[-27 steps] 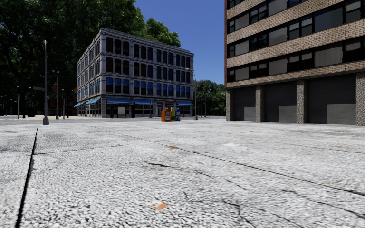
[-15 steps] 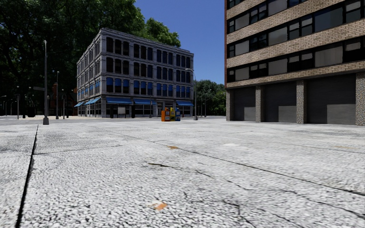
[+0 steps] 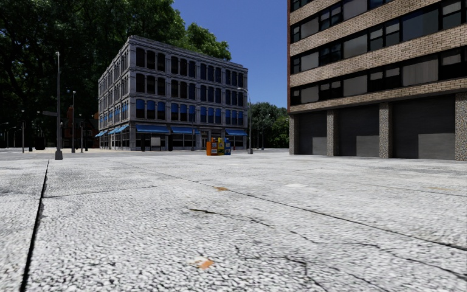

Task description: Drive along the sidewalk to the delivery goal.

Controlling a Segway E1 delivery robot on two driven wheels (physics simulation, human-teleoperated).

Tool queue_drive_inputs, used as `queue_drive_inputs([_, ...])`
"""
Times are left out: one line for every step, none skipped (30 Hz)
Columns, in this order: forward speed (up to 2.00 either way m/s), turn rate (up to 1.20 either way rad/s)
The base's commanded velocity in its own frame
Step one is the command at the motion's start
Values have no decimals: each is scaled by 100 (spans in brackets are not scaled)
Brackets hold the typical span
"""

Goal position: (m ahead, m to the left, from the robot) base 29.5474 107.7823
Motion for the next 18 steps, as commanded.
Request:
queue_drive_inputs([0, 0])
queue_drive_inputs([0, 0])
queue_drive_inputs([0, 0])
queue_drive_inputs([52, 0])
queue_drive_inputs([136, 0])
queue_drive_inputs([168, 0])
queue_drive_inputs([168, 0])
queue_drive_inputs([177, 0])
queue_drive_inputs([183, 0])
queue_drive_inputs([200, 0])
queue_drive_inputs([200, 0])
queue_drive_inputs([200, 0])
queue_drive_inputs([200, 0])
queue_drive_inputs([200, 0])
queue_drive_inputs([200, 0])
queue_drive_inputs([200, 0])
queue_drive_inputs([200, 0])
queue_drive_inputs([200, 0])
